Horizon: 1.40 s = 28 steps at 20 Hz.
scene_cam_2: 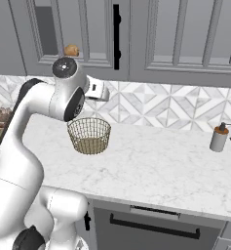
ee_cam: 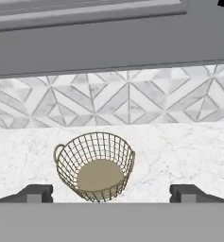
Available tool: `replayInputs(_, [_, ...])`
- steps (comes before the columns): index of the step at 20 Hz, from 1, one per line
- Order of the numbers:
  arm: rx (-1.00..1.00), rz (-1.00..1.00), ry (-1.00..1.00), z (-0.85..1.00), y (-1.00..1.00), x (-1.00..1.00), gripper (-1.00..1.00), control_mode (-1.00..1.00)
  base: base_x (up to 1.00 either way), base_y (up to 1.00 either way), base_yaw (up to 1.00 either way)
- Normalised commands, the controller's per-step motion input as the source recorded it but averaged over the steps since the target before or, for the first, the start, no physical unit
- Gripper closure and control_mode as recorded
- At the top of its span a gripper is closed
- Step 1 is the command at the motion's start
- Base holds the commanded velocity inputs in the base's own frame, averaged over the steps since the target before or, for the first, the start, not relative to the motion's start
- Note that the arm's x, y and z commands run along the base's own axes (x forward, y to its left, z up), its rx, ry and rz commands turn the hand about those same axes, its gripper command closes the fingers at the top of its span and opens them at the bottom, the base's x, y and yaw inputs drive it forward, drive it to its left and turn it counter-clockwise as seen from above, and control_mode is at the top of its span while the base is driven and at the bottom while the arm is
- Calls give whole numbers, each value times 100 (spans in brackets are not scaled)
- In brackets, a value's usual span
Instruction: Open the cabinet, pick up the bread from the cabinet and place it in the basket. Then move the basket to the dining counter.
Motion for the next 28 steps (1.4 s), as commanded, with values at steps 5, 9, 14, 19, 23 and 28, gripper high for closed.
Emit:
replayInputs(5, [0, -12, 7, 78, -51, 20, -100, -100, 0, 0, 0])
replayInputs(9, [0, -1, 0, 43, -18, 23, -100, -100, 0, 0, 0])
replayInputs(14, [0, 2, -2, 0, -32, 26, -100, -100, 0, 0, 0])
replayInputs(19, [1, 0, 3, 35, -4, 11, -100, -100, 0, 0, 0])
replayInputs(23, [6, 0, 5, 55, -10, 18, -100, -100, 0, 0, 0])
replayInputs(28, [10, 1, -13, 19, -39, 1, -100, -100, 0, 0, 0])
